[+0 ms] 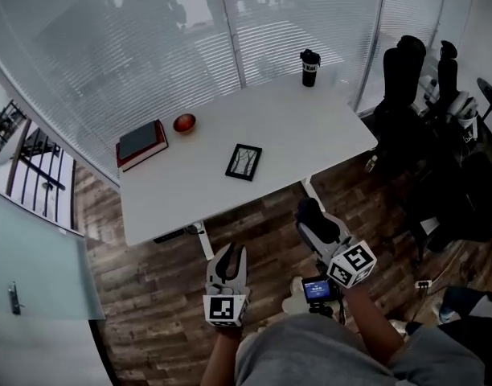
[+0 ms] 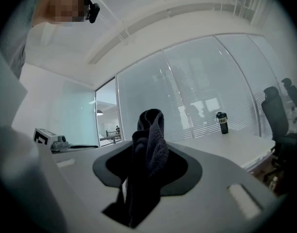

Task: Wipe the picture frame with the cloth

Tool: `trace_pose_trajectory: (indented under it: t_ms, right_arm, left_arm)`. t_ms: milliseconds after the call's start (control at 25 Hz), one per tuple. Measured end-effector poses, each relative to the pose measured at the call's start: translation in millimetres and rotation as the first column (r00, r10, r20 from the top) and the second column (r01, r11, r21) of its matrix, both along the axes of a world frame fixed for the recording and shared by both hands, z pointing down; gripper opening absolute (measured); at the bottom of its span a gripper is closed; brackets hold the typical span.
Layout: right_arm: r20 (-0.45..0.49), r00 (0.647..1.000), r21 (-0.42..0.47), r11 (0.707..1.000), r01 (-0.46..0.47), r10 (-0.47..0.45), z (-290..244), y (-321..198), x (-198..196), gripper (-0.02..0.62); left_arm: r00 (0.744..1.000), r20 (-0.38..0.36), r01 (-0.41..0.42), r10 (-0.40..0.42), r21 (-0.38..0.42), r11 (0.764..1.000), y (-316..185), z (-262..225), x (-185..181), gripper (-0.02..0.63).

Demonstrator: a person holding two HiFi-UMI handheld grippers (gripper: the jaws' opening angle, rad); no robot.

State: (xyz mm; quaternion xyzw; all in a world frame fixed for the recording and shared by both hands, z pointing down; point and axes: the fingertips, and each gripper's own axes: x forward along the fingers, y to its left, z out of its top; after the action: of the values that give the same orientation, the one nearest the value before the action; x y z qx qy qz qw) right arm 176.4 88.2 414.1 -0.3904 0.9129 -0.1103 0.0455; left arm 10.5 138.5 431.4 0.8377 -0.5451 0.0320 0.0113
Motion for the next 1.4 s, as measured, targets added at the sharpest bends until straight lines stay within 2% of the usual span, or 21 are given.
trace_pose_trajectory:
  t_ms: [280, 480, 600, 680, 880, 1080, 1240, 1400]
  right_arm:
    - [-0.031, 0.995, 0.016, 0.995, 0.097, -0.097, 6, -92, 19, 0.156]
    - [-0.024, 0.992, -0.018, 0.992, 0.125, -0.126, 17, -136, 5, 0.156]
    - [-0.073, 0.987, -0.042, 0.990, 0.138, -0.141, 22, -158, 2, 0.157]
    - [-0.087, 0.985, -0.044, 0.988, 0.145, -0.149, 21, -181, -12, 0.156]
    - [-0.116, 0.983, -0.062, 0.988, 0.138, -0.145, 24, -227, -44, 0.158]
    - [-0.209, 0.966, -0.073, 0.987, 0.143, -0.156, 30, -273, -76, 0.160]
    - [-0.312, 0.925, -0.118, 0.975, 0.186, -0.214, 46, -309, -93, 0.164]
    - [-0.323, 0.911, -0.152, 0.965, 0.216, -0.254, 67, -338, -114, 0.167]
  left_arm:
    - [0.996, 0.012, 0.086, -0.086, -0.045, 0.995, -66, 12, 23, 0.129]
    - [0.994, 0.055, 0.098, -0.093, -0.097, 0.991, -101, 34, 16, 0.179]
    - [0.995, 0.034, 0.096, -0.093, -0.121, 0.988, -124, 50, 17, 0.223]
    - [0.995, 0.050, 0.096, -0.091, -0.126, 0.987, -149, 61, 6, 0.254]
    - [0.997, 0.076, 0.028, -0.013, -0.201, 0.979, -205, 101, -17, 0.352]
    - [0.996, 0.072, -0.032, 0.052, -0.258, 0.966, -248, 125, -37, 0.376]
    - [0.991, 0.079, -0.072, 0.106, -0.349, 0.934, -274, 157, -29, 0.450]
    - [0.983, 0.129, -0.069, 0.130, -0.398, 0.915, -290, 185, -32, 0.483]
